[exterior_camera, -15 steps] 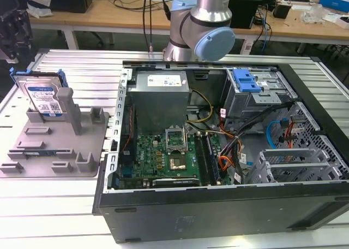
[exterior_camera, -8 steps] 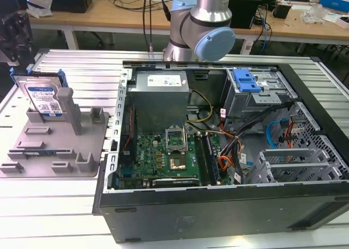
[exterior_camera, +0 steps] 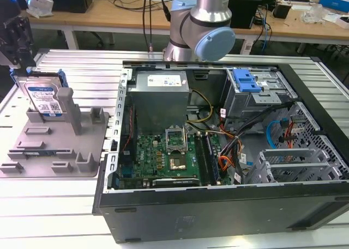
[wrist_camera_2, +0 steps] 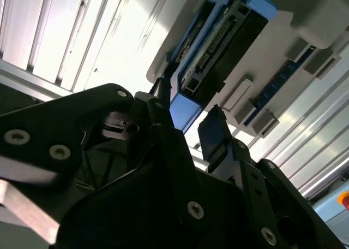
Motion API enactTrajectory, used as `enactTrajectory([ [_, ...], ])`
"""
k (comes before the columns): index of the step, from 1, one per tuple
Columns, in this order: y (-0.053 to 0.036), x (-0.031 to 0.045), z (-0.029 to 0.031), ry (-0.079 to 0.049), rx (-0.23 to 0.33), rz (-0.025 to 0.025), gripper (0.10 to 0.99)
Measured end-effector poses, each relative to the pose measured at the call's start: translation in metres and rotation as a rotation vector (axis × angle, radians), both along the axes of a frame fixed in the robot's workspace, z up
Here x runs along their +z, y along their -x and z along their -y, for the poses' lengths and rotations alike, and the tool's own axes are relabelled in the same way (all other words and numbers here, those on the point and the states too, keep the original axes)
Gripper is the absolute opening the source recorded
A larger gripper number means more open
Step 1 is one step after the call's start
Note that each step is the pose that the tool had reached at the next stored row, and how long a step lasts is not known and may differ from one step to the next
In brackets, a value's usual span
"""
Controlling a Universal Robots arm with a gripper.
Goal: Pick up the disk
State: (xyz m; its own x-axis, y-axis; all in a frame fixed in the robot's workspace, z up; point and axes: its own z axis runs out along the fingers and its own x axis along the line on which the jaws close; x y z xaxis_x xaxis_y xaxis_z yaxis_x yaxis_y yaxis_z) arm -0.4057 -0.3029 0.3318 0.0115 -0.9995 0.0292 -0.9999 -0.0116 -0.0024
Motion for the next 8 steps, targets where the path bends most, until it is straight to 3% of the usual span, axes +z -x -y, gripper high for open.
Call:
enactTrajectory([
  [8, 0.0024, -0.0071, 0.0004, 0.0, 0.013, 0.0, 0.482],
])
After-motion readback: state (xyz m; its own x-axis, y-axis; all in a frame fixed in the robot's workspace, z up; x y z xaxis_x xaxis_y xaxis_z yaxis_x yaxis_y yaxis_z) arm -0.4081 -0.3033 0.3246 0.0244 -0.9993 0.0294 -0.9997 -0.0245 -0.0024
